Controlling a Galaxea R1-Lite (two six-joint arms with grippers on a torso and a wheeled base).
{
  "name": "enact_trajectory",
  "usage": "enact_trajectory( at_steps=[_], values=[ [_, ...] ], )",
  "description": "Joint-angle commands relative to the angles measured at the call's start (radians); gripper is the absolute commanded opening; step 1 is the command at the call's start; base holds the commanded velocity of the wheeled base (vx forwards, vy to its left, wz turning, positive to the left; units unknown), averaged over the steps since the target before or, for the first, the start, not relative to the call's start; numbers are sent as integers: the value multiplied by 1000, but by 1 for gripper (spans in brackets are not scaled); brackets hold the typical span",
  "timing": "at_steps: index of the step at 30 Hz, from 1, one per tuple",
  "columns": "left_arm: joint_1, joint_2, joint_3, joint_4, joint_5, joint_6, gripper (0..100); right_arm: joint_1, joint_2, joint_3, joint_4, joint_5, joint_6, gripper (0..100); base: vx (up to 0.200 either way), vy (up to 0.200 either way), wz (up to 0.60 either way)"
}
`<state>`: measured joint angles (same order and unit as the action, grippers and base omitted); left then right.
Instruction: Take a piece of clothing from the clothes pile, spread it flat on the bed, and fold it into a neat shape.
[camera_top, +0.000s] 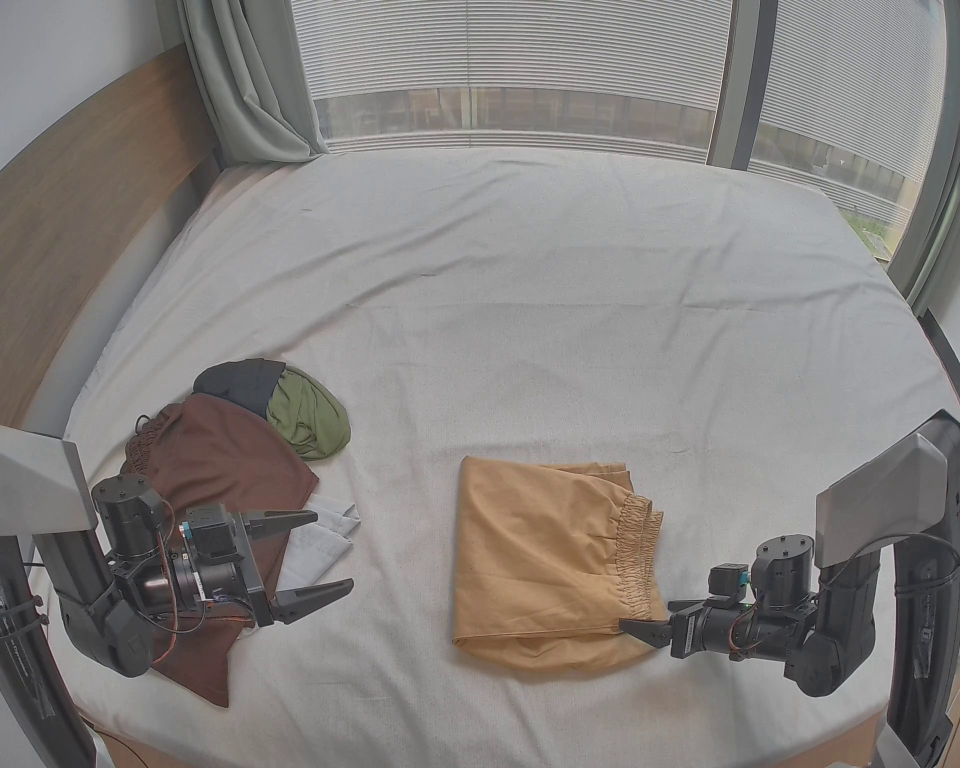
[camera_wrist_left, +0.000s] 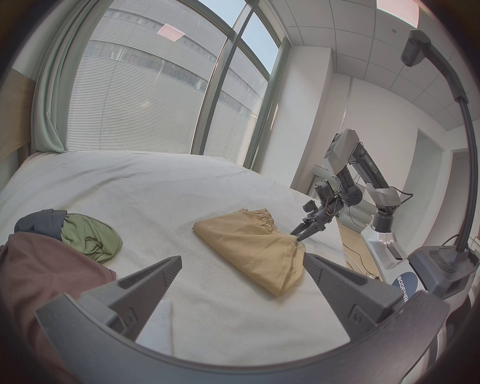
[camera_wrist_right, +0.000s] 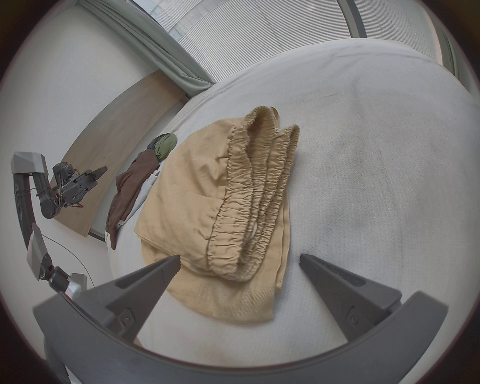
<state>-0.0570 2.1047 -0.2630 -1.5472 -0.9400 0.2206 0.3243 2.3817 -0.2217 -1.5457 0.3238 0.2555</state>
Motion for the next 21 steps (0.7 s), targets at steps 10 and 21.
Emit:
enact_trajectory(
  at_steps=[10,21],
  values=[
    [-10,-2,8,-1,0,3,100,44,80,-140,-2,0,254,100,0,0,0],
    [-17,-12,7,-1,1,0,100,90,113,-188,-5,-6,353,100,0,0,0]
  ],
)
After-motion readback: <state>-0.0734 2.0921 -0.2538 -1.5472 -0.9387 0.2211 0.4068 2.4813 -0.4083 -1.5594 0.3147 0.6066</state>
